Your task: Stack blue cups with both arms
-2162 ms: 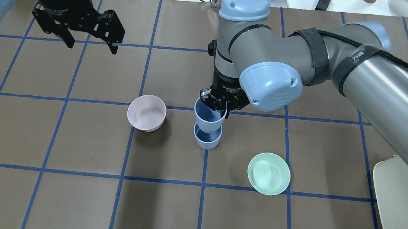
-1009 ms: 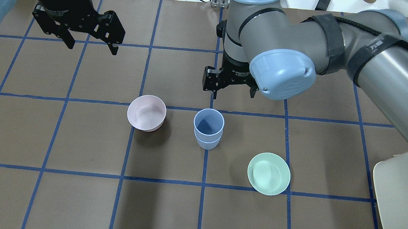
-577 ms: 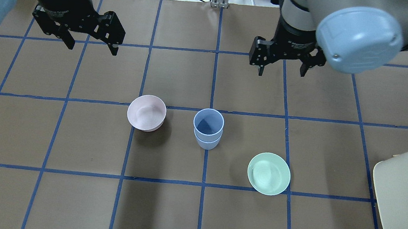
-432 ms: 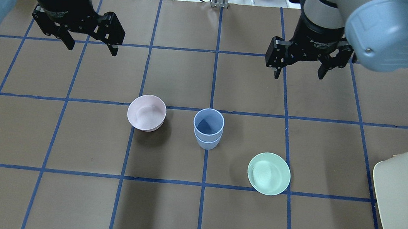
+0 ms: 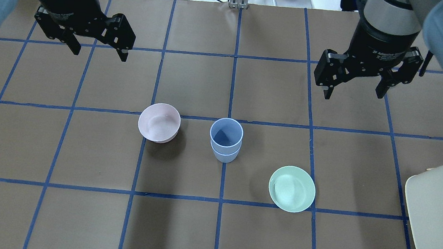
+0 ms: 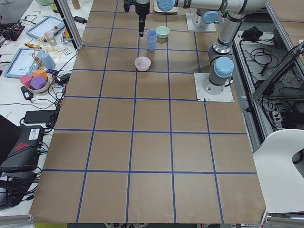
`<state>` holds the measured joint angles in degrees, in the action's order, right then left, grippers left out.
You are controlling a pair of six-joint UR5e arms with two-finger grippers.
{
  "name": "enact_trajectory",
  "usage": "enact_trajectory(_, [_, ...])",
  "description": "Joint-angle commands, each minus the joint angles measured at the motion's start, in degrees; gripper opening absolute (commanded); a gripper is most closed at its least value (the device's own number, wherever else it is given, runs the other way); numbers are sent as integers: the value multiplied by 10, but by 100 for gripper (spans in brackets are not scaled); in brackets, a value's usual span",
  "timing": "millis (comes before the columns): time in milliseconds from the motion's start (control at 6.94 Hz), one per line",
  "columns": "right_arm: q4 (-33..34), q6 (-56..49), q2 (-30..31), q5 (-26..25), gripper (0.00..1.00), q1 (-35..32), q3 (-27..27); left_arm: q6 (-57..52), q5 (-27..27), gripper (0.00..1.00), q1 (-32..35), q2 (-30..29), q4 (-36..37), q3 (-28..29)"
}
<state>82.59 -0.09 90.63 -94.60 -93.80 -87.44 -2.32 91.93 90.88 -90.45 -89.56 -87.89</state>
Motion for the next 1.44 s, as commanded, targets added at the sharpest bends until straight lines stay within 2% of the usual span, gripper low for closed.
enact_trajectory(0, [-2,-31,3,-2,100,19,0,0,0,100,0,0,0,0])
enact_trajectory(721, [-13,-31,4,6,100,45,-3,-1,0,100,1,1,0,0])
enact_trajectory(1009, [-12,-25,5,83,100,40,-3,0,0,100,0,1,0,-1])
enact_trajectory(1297, [-13,-23,5,82,100,41,-3,0,-1,100,0,1,0,-1])
